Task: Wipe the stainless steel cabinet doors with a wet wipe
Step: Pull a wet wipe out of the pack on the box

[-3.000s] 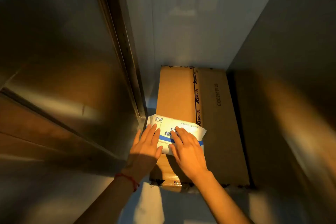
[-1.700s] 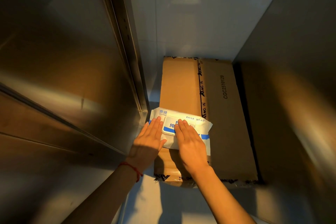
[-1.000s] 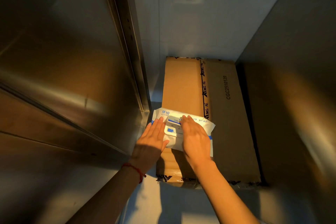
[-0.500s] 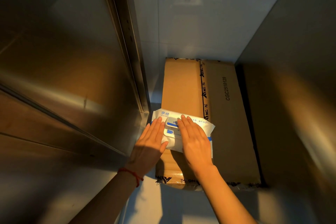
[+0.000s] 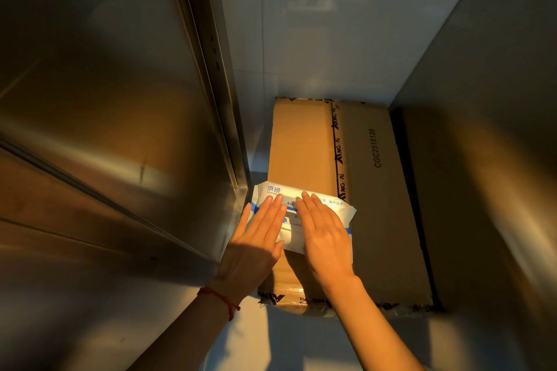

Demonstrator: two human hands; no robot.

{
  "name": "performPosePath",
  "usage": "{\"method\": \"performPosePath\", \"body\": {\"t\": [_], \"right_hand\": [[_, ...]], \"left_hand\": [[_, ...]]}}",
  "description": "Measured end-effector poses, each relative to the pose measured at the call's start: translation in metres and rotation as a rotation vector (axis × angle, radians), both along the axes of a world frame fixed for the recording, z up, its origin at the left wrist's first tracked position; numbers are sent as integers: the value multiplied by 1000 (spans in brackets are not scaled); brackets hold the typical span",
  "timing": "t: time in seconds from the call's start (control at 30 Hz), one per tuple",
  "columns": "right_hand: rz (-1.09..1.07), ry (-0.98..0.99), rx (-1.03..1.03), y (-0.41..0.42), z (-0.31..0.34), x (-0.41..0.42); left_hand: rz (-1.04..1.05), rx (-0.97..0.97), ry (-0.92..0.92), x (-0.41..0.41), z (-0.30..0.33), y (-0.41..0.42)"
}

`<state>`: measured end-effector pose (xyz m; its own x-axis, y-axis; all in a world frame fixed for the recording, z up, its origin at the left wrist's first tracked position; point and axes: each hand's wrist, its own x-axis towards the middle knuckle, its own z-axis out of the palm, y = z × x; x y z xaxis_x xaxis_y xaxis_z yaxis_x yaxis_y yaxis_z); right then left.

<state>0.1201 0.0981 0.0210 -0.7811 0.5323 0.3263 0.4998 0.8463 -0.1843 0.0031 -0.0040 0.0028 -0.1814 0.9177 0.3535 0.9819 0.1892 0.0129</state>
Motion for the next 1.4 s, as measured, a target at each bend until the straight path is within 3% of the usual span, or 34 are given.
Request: {"method": "performPosePath", "body": {"t": [0.33,0.7,1.13,1.4], "right_hand": [[-18,-71,79,-1,7,3],[-26,-102,-48,15,2,-2],[-108,-202,20,41,-14,-19],[-91,-260,-46,41,-27,-18]], "left_hand": [[54,-24,-48,-6,6,16],[80,-106,-24,-17,16,46],[34,-263,-188,-32,4,61],[-6,-126,-222,-31,-15,55]]}}
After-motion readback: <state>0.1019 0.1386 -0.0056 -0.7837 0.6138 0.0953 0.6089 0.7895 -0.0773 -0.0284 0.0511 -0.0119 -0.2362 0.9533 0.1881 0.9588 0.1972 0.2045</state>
